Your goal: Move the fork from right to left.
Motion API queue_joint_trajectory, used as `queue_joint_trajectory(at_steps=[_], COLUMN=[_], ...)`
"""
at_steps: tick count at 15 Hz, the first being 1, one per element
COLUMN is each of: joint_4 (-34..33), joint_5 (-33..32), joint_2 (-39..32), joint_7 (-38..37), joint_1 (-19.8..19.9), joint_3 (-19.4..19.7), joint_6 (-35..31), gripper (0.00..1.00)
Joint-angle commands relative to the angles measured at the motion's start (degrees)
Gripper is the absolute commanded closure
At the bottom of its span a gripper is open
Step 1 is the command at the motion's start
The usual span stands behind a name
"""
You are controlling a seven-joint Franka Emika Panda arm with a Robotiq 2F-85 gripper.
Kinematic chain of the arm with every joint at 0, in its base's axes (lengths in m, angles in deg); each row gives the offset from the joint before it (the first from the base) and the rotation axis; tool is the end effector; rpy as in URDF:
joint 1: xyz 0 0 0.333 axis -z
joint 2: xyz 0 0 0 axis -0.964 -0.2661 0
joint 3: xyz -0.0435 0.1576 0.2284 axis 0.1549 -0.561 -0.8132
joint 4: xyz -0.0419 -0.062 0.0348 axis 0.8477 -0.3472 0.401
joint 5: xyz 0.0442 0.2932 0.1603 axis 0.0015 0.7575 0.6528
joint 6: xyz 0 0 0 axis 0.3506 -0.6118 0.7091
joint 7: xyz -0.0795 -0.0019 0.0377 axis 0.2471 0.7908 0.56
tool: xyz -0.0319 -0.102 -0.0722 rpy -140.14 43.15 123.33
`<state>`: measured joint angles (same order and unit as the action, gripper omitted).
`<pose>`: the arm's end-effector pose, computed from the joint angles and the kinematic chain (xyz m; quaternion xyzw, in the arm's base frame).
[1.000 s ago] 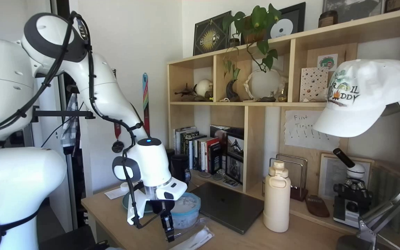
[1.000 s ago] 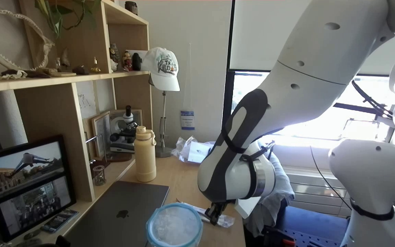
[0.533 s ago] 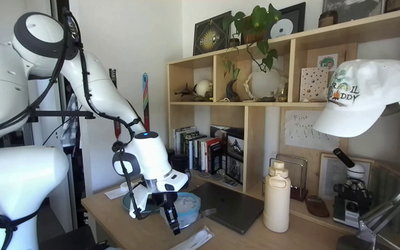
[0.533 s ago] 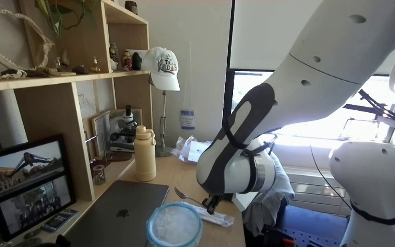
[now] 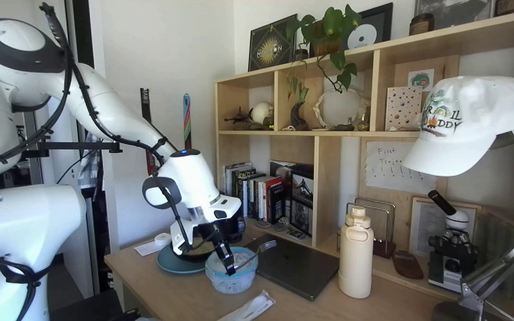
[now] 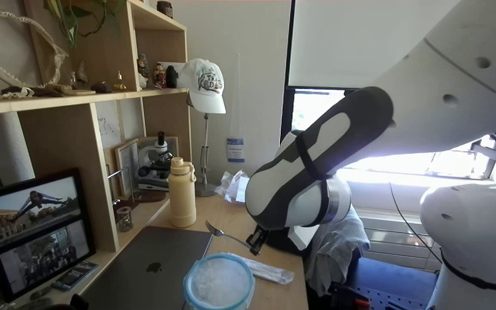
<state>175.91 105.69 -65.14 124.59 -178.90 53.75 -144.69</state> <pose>0.3609 -0.0451 0.2591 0.9763 -0.1370 0.1612 0.0454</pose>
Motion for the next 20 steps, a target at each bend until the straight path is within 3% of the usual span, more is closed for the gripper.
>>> queue_joint_trajectory(at_steps=[1, 7, 9, 12, 20], joint_4=[0.71, 1.09, -0.12, -0.32, -0.74], joint_5=[-3.61, -16.98, -18.55, -17.97, -10.67], joint_2=[-10.78, -24.95, -28.41, -30.84, -26.01], joint_7=[-1.32, -3.66, -2.18, -0.15, 11.53], joint_1=[-12.24, -31.70, -33.23, -34.58, -31.65], joint_3=[11.95, 34.88, 38.42, 39.93, 35.27], joint_6=[13.00, 39.78, 48.36, 52.85, 51.15], gripper=[0.97, 0.97, 0.97, 0.97, 0.97])
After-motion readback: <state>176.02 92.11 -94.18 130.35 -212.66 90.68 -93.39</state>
